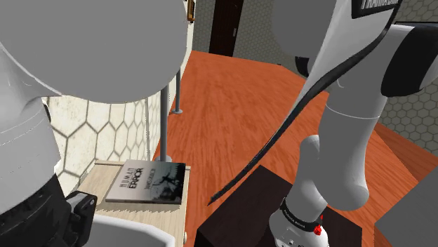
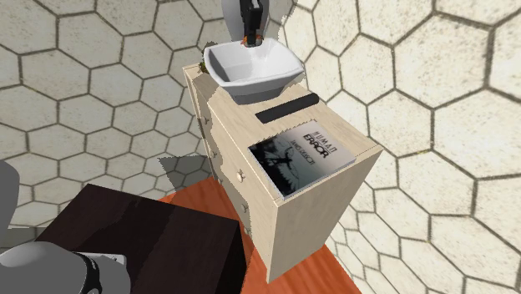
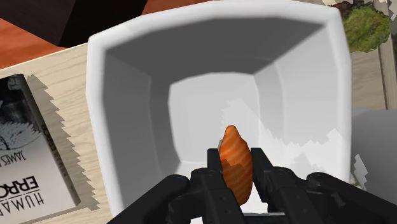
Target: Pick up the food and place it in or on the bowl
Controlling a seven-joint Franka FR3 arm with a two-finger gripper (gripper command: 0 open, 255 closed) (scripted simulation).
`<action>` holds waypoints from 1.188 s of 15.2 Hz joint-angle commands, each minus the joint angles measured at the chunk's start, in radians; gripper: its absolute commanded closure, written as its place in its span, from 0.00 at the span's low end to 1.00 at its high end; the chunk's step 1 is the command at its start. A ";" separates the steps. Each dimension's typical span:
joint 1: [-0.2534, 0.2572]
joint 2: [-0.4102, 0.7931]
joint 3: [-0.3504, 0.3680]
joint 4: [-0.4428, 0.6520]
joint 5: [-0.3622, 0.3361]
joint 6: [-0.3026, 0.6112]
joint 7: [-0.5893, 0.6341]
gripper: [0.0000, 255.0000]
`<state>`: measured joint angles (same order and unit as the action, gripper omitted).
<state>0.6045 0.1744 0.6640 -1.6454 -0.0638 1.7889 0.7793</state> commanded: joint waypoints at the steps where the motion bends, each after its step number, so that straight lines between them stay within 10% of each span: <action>1: 0.000 0.002 -0.001 -0.028 -0.002 0.030 0.001 1.00; 12: -0.001 0.006 -0.002 -0.072 -0.005 0.077 0.002 1.00; 13: -0.001 0.006 -0.002 -0.072 -0.005 0.077 0.002 0.00; 18: -0.001 0.006 -0.002 -0.072 -0.005 0.077 0.002 0.00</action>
<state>0.6032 0.1805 0.6617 -1.7172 -0.0687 1.8659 0.7813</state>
